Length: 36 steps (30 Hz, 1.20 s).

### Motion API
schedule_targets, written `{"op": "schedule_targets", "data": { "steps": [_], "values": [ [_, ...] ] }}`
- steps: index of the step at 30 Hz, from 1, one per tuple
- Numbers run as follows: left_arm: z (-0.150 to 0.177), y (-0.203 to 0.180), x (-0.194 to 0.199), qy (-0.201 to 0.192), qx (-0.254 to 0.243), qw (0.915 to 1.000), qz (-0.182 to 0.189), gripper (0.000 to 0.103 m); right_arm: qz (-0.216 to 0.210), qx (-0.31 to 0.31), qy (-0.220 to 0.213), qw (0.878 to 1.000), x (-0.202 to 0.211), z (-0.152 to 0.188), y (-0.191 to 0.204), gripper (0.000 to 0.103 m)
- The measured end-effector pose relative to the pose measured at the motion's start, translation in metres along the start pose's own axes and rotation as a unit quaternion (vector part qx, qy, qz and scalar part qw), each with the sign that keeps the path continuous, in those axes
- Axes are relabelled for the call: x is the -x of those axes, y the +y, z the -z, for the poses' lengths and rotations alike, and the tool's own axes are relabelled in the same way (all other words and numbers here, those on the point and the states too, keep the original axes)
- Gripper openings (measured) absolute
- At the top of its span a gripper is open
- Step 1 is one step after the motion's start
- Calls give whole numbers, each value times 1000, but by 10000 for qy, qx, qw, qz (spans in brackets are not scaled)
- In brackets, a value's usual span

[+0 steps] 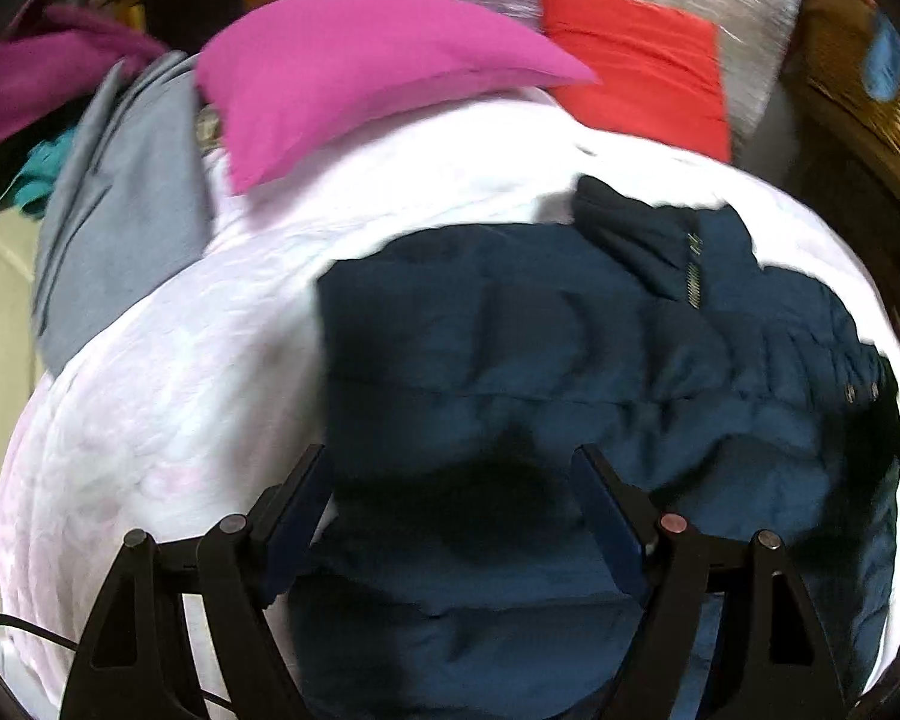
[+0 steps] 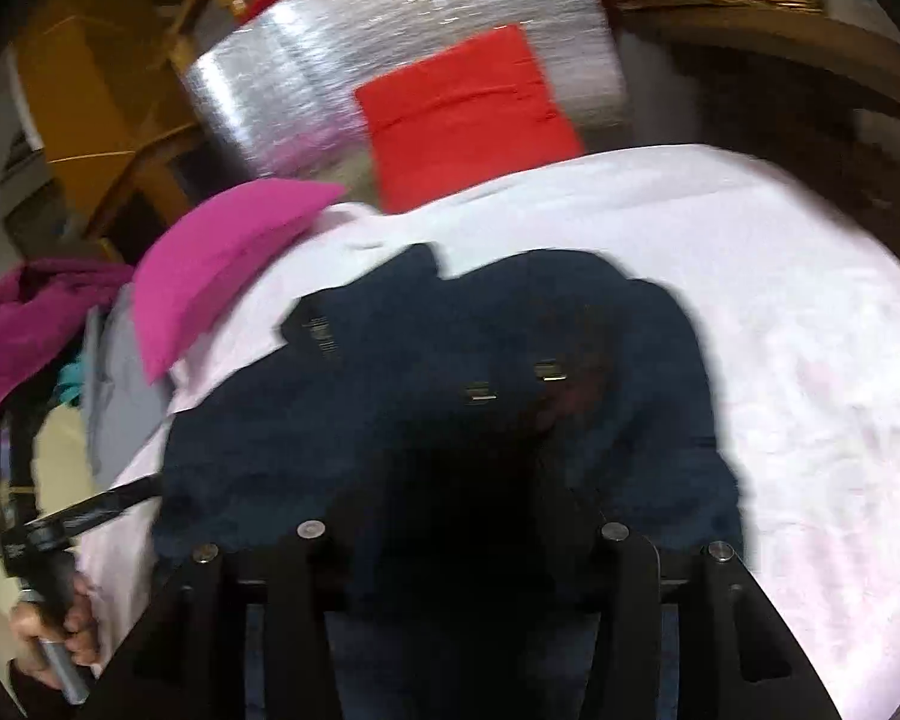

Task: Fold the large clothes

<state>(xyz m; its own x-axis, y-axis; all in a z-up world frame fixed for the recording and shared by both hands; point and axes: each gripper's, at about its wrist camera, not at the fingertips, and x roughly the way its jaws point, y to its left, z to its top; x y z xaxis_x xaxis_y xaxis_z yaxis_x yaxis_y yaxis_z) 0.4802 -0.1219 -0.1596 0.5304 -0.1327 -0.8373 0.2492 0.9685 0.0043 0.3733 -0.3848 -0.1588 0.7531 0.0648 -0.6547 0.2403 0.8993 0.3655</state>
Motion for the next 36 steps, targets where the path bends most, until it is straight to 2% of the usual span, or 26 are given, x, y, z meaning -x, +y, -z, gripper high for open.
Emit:
{"op": "schedule_targets", "data": {
  "steps": [3,5,6,8,10,14,20,22,25,29,30,34,36],
  "values": [
    [4,-15,-11,245,-269,9993,-115,82,-407,85,300,9987,-20,6,16,51],
    [9,-21,-28,575,-446,9967,-365,82,-209,265,376,9987,-31,12,24,50],
    [11,-21,-33,627,-428,9965,-360,83,-147,290,436,9985,-37,16,24,50],
    [13,-16,-33,651,-342,9968,-303,87,-10,193,708,9973,-53,27,14,47],
    [12,-12,-31,691,-260,9969,-263,87,-50,56,811,9967,-61,32,4,43],
    [11,-10,-24,693,-283,9967,-312,87,-96,51,932,9956,-52,29,0,41],
    [8,7,-15,555,-60,9979,-313,86,-483,-51,431,9979,-28,18,0,42],
    [9,10,-19,609,-46,9975,-362,86,-463,-19,539,9975,-35,18,1,42],
    [11,10,-29,711,-105,9965,-435,87,-292,1,927,9953,-61,27,1,42],
    [11,8,-28,746,-171,9959,-480,87,-302,72,1016,9943,-64,26,0,42],
    [10,10,-26,742,-147,9960,-470,87,-376,28,1015,9941,-60,22,-4,42],
    [5,29,-14,568,156,9968,-538,87,-394,-360,499,9973,-34,10,-31,42],
    [0,42,-16,513,291,9957,-711,87,-292,-594,564,9962,-35,10,-49,42]
  ]
}}
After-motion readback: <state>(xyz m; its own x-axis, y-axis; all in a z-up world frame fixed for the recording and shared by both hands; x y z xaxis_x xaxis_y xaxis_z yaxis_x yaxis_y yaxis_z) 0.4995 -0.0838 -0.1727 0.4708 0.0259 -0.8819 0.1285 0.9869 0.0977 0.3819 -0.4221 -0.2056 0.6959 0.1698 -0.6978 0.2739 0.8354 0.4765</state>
